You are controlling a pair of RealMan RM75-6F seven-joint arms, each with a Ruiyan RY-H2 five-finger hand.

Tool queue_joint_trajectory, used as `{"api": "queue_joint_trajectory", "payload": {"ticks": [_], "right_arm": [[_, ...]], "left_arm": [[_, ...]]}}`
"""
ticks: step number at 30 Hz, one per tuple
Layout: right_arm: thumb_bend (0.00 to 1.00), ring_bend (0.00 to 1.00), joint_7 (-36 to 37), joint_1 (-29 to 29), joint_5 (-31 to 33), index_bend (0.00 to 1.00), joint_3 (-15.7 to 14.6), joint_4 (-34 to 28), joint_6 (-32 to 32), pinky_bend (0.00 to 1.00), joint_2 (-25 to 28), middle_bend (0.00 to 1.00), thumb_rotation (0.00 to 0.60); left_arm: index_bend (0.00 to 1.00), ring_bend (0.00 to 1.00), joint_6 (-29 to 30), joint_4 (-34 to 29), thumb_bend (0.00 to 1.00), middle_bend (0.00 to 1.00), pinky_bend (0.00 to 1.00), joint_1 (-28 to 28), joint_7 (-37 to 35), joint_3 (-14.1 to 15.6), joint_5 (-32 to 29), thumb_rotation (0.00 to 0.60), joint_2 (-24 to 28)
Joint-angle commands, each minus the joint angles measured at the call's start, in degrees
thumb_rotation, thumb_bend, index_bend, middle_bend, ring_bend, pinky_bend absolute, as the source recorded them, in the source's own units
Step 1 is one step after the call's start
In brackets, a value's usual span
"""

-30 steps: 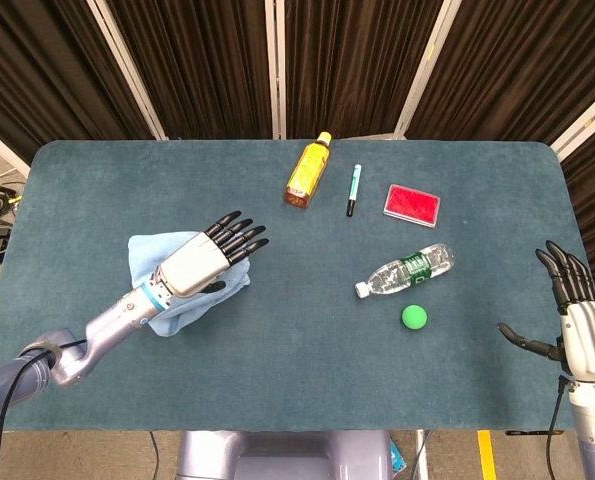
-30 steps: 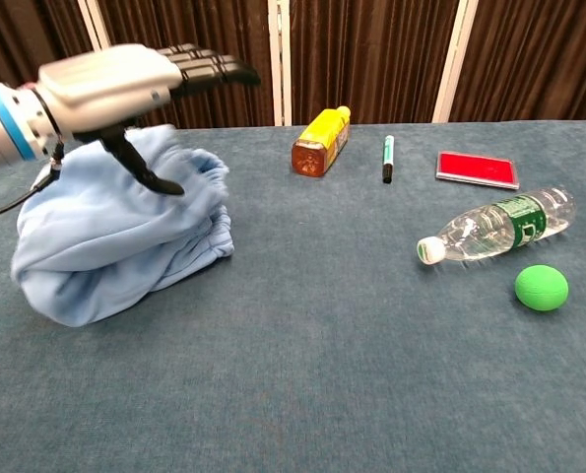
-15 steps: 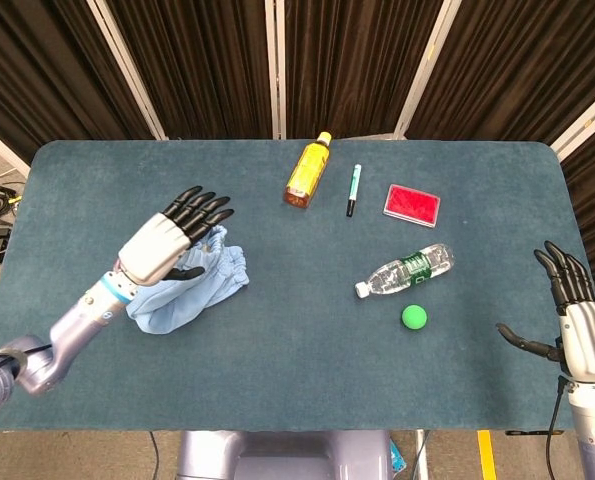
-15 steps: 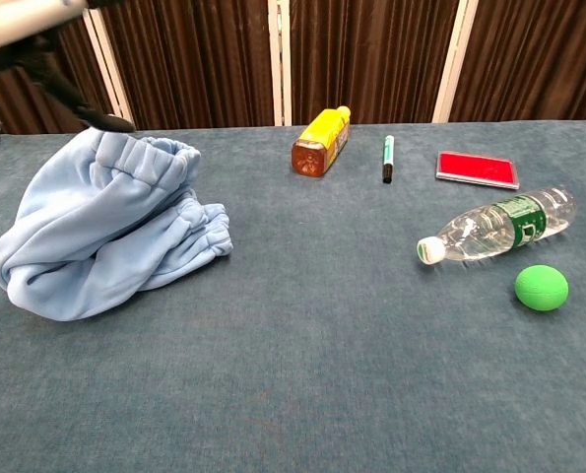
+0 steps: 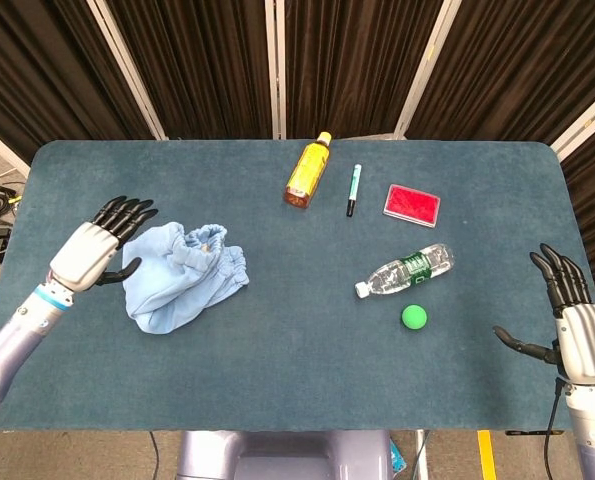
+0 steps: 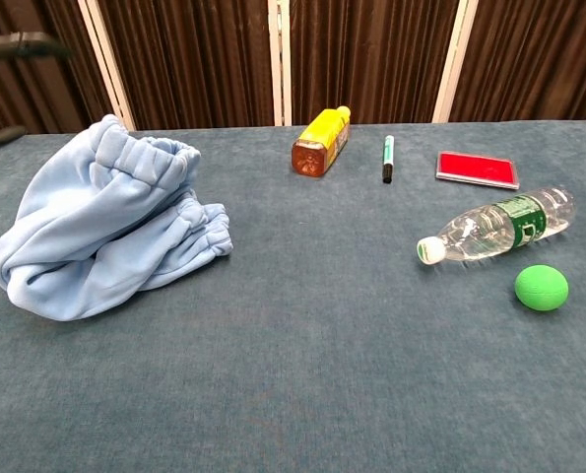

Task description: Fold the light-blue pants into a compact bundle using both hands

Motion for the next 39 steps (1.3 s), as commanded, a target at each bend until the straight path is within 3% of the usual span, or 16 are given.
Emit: {"api": "queue_joint_trajectory", "payload": {"ticks": [1,9,20,31,39], "right_arm": [[0.00,0.00,-0.03,0.04,0.25,0.09,0.11,0.13,-0.12,0.00,-0.06,0.03,0.600],[0.00,0.00,0.47,-0.01,0.98,0.09,0.52,0.51,-0.13,0.00,0.02,0.03,0.600],[0.00,0.00,1.54,-0.11,1.43,0.09,0.83,0.82,-0.13,0.00,0.32,0.03,0.600],[0.00,0.00,1.73,-0.14,1.56,0.09,0.88,0.93,-0.25,0.00,0.38,0.03,0.600],[0.00,0.00,1.73,-0.15,1.52,0.09,0.89,0.90,-0.27,0.00,0.38,0.03,0.600]], "left_arm": [[0.11,0.00,-3.94,4.79,0.50,0.00,0.02,0.48,-2.33,1.22,-0.60,0.600,-3.41],[0.14,0.00,-7.37,9.75,0.50,0.00,0.05,-1.45,-2.13,1.65,1.63,0.600,-10.80],[0.16,0.02,-12.12,10.50,0.50,0.00,0.09,-4.14,1.52,1.45,2.39,0.600,-16.47],[0.16,0.02,-17.69,9.80,0.50,0.00,0.08,-5.27,5.93,0.98,0.25,0.600,-18.50],[0.16,0.02,-15.62,9.26,0.50,0.00,0.08,-4.87,5.95,0.29,0.25,0.600,-18.25]]}}
